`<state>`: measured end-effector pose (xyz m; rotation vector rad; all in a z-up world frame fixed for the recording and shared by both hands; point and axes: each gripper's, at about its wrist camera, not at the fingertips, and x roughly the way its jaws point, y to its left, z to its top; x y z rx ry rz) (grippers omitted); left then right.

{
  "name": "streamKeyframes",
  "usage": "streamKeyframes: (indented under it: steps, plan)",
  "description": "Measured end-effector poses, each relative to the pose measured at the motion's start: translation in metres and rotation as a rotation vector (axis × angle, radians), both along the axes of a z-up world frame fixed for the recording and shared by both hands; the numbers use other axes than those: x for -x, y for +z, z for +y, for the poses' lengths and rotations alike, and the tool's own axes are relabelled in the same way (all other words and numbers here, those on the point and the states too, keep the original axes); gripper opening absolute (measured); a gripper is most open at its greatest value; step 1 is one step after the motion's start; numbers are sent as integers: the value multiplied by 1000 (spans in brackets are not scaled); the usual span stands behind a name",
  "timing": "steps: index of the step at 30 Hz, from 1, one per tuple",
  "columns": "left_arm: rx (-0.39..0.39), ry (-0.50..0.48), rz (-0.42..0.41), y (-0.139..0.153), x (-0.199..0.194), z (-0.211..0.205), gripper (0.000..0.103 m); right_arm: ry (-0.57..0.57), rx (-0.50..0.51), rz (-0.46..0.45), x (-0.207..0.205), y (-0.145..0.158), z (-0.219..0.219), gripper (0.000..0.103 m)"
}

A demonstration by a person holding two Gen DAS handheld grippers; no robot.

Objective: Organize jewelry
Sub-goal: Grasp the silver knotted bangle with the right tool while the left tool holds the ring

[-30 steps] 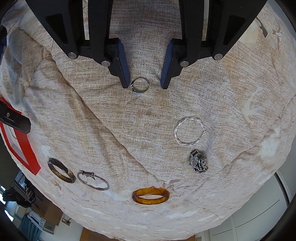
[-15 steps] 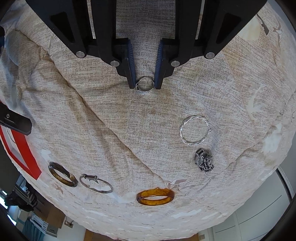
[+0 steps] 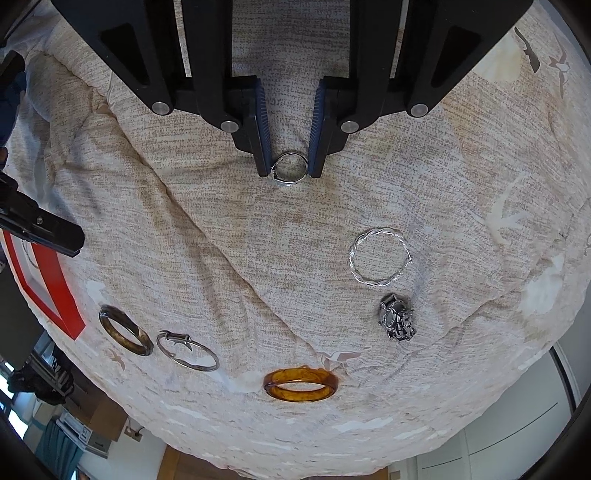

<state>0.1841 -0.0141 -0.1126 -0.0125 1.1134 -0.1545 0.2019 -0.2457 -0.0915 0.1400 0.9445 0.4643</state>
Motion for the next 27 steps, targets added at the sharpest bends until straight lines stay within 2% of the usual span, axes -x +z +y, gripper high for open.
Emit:
streamKeyframes:
  steps: [9,19,24,27]
  plan:
    - [38,30,-11,10,0,16,20,31,2,-17,-21,1,15,31]
    - [80,87,-23,21,0,44,20,58,-26,-79,-78,10,47,31]
    - [94,123,-21,23,0,60,20,78,13,-76,-108,1,65,31]
    - [101,143,-18,23,2,68,20,95,63,-34,-122,-14,73,31]
